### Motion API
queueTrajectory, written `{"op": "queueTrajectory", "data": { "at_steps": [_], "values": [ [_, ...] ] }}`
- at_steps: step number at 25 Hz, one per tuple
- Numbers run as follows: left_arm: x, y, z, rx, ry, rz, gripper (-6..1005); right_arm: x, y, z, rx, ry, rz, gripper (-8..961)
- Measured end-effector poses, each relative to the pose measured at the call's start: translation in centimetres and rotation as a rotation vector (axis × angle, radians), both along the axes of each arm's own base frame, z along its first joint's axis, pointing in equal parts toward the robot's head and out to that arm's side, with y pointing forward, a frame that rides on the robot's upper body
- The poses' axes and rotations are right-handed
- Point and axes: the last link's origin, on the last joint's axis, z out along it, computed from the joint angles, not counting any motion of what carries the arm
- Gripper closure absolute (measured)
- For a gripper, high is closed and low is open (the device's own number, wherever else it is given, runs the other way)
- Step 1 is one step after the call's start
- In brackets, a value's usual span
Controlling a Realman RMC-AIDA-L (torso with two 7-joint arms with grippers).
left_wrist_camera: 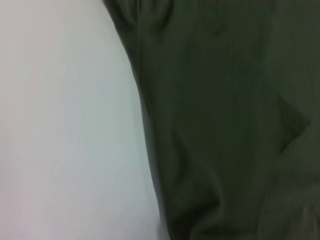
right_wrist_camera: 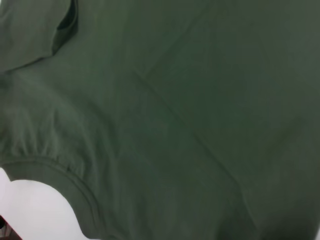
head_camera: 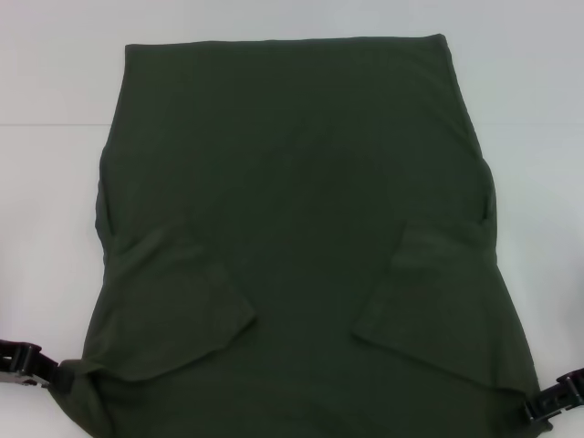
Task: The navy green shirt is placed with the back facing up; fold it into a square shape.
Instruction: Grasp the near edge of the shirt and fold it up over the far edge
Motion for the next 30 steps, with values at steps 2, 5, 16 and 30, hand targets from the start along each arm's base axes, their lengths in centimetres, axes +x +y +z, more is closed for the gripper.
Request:
{"op": "queueTrajectory", "data": {
  "at_steps": [2, 5, 16, 30],
  "values": [
    [0.0, 0.0, 0.0, 0.000, 0.000, -0.001, 973, -0.2, 0.1, -0.2, -0.004, 0.005, 0.005, 211],
    [0.1, 0.1, 0.0, 0.000, 0.000, -0.003, 973, -0.6, 0.1, -0.6, -0.014, 0.009, 0.013, 213],
    [0.0, 0.1, 0.1, 0.007, -0.005, -0.008, 972, -1.5, 0.5, -1.5, -0.037, 0.025, 0.034, 220],
    [0.0, 0.1, 0.1, 0.009, -0.001, -0.022, 973, -1.8, 1.0, -1.4, -0.099, -0.083, 0.034, 393]
  ]
}}
